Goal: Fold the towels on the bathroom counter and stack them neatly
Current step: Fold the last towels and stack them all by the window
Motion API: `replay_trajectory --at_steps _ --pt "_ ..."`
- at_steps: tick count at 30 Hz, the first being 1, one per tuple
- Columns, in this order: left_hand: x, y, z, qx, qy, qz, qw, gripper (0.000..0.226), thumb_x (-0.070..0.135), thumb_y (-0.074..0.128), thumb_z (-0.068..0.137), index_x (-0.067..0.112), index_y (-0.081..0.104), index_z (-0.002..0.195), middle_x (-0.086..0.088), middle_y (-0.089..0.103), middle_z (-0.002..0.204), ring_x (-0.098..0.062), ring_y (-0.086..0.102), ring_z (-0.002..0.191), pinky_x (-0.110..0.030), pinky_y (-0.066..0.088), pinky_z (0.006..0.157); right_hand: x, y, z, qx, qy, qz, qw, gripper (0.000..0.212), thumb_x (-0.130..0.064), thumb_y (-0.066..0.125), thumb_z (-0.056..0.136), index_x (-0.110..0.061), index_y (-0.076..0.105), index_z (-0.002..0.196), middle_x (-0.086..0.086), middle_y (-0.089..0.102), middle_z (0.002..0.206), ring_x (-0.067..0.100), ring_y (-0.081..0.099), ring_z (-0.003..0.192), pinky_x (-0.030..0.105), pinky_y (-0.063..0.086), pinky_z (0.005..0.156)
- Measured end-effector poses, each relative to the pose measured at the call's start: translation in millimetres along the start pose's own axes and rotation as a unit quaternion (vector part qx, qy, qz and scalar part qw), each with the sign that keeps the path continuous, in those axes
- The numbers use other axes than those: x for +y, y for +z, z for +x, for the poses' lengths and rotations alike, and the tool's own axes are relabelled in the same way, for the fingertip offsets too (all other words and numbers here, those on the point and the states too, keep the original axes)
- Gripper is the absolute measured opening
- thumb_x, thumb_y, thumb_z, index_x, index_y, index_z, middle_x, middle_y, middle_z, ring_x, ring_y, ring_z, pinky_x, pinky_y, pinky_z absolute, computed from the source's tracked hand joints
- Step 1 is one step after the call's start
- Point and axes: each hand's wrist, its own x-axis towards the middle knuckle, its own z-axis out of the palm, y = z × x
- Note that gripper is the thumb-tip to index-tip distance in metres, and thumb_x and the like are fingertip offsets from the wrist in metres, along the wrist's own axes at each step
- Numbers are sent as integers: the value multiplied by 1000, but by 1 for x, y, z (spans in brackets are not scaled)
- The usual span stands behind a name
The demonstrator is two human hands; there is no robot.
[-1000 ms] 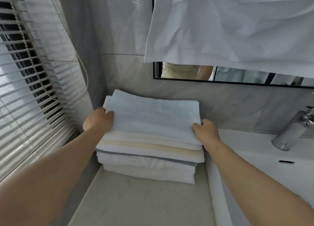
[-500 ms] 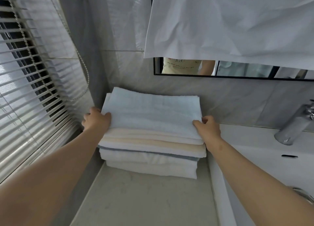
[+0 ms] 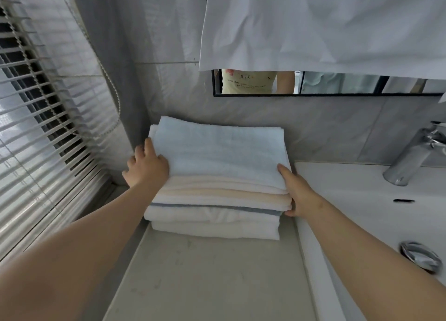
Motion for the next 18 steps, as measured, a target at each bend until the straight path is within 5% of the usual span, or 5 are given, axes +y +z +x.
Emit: replay_trajectory --at_steps 7,12,18 --pt "31 -3 -25 83 200 148 965 43 17 36 96 25 40 139 -5 7 157 -27 -11 145 -49 -8 115 -3 -9 -6 -45 4 40 998 48 -54 53 87 -21 51 121 6 61 106 22 58 84 32 47 62" --pt "59 19 -56 22 310 46 949 43 14 30 98 23 44 138 2 42 145 -21 16 145 -39 10 116 -2 -16 -9 -44 14 60 997 41 -48 51 90 -20 56 120 7 63 110 24 60 92 35 50 71" --pt "88 39 -76 68 411 18 909 49 32 31 85 16 66 116 -11 67 113 -40 59 111 -56 41 95 7 -28 -4 -55 33 71 995 28 -38 52 92 -16 59 108 4 62 94 21 57 85 35 43 77"
